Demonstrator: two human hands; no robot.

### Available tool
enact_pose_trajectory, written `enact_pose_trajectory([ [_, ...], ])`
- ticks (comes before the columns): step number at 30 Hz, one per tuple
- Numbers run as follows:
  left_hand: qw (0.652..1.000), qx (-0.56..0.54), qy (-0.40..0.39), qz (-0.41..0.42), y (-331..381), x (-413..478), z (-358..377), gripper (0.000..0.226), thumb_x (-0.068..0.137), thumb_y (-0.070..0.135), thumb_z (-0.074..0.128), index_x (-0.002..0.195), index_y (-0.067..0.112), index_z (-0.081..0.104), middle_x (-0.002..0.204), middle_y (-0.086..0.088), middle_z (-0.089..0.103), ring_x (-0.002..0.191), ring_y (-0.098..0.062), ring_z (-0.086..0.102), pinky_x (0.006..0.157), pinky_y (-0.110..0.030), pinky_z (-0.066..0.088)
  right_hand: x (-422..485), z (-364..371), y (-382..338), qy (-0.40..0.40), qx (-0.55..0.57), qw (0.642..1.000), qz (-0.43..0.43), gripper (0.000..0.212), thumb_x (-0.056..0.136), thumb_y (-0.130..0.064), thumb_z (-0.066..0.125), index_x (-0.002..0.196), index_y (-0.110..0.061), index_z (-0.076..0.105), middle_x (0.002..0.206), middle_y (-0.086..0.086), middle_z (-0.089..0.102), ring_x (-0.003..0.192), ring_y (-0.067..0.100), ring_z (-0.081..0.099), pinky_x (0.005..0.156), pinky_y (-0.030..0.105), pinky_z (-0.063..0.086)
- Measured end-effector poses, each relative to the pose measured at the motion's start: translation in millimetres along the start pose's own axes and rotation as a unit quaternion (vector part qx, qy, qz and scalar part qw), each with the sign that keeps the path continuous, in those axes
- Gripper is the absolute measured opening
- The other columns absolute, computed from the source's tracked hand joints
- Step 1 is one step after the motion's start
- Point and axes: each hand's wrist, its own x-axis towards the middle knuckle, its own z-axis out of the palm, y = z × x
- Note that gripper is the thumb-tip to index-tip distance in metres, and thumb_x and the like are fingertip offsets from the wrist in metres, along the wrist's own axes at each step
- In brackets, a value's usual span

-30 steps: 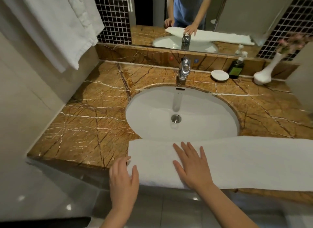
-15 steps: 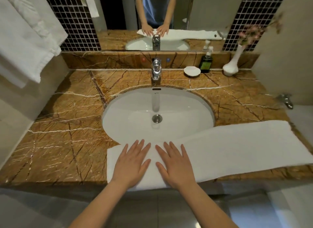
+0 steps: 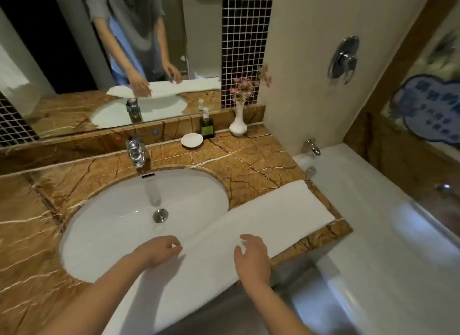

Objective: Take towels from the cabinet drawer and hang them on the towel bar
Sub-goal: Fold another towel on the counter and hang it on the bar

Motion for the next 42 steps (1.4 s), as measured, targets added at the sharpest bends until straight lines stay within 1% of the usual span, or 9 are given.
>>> enact_pose_trajectory([
  [8,0.994,0.037,-0.054,0.09,88,74,-28,0.044,0.097,0.041,0.045,0.135,0.018,0.047,0.142,-0.003,0.046,0.126,-0.021,0.046,0.103,-0.029,0.035,9,-35,37,0.037,0.145,0.944,0.294,0.03,0.093,-0.019,0.052,0.12,-0.007,0.054,0.123,0.011,0.059,0.108,0.027,0.058,0.078,0.025,0.045],
  [14,0.993,0.011,-0.064,0.101,92,94,-21,0.052,0.095,0.036,0.05,0.137,0.007,0.043,0.144,-0.009,0.042,0.13,-0.025,0.042,0.103,-0.031,0.034,-10,-6,26,0.013,0.367,0.821,0.438,0.045,0.089,-0.031,0.064,0.121,-0.005,0.049,0.108,0.015,0.059,0.087,0.028,0.062,0.073,0.037,0.053],
  [20,0.988,-0.084,-0.04,0.123,85,92,-23,0.029,0.088,0.03,0.061,0.098,0.003,0.066,0.102,-0.011,0.062,0.092,-0.025,0.058,0.078,-0.033,0.045,-21,20,12,0.03,0.412,0.792,0.45,0.052,0.083,-0.033,0.073,0.119,-0.002,0.051,0.097,0.014,0.057,0.073,0.028,0.063,0.064,0.038,0.056],
  [24,0.976,-0.16,-0.087,0.115,84,81,-29,0.025,0.086,0.028,0.065,0.072,0.008,0.06,0.07,-0.007,0.057,0.056,-0.017,0.053,0.046,-0.019,0.038,-28,27,-1,0.035,0.448,0.766,0.459,0.046,0.081,-0.032,0.077,0.108,-0.004,0.051,0.088,0.013,0.056,0.071,0.03,0.063,0.054,0.036,0.056],
  [28,0.962,-0.204,-0.134,0.119,85,74,-38,0.028,0.086,0.028,0.067,0.064,0.015,0.054,0.055,0.004,0.056,0.045,-0.009,0.053,0.04,-0.014,0.038,-36,35,-14,0.048,0.488,0.738,0.464,0.022,0.083,-0.017,0.074,0.084,-0.006,0.055,0.079,0.011,0.062,0.062,0.023,0.063,0.035,0.024,0.047],
  [31,0.954,-0.223,-0.156,0.128,85,69,-48,0.028,0.086,0.027,0.067,0.063,0.017,0.056,0.047,0.009,0.058,0.042,-0.005,0.056,0.041,-0.014,0.041,-33,35,-19,0.075,0.476,0.738,0.472,0.016,0.086,-0.011,0.07,0.09,-0.001,0.058,0.067,0.008,0.053,0.054,0.016,0.049,0.041,0.021,0.042],
  [35,0.947,-0.241,-0.16,0.14,86,64,-63,0.023,0.087,0.026,0.066,0.069,0.014,0.058,0.065,0.0,0.06,0.058,-0.014,0.058,0.053,-0.022,0.046,-30,19,-27,0.081,0.514,0.715,0.467,0.023,0.087,-0.013,0.069,0.105,-0.003,0.058,0.072,0.008,0.052,0.06,0.015,0.046,0.053,0.025,0.041],
  [38,0.944,-0.25,-0.154,0.149,90,61,-75,0.022,0.088,0.026,0.065,0.072,0.013,0.056,0.071,-0.004,0.058,0.065,-0.017,0.057,0.06,-0.024,0.047,-27,2,-32,0.099,0.557,0.706,0.426,0.039,0.086,-0.017,0.07,0.121,-0.006,0.056,0.106,0.009,0.063,0.095,0.023,0.058,0.077,0.032,0.048],
  [42,0.933,-0.292,-0.144,0.151,97,54,-91,0.02,0.088,0.027,0.065,0.089,0.008,0.061,0.085,-0.008,0.061,0.079,-0.021,0.059,0.07,-0.027,0.048,-20,-28,-33,0.11,0.562,0.728,0.376,0.057,0.082,-0.018,0.074,0.132,-0.01,0.049,0.134,0.007,0.051,0.127,0.028,0.045,0.105,0.039,0.041],
])
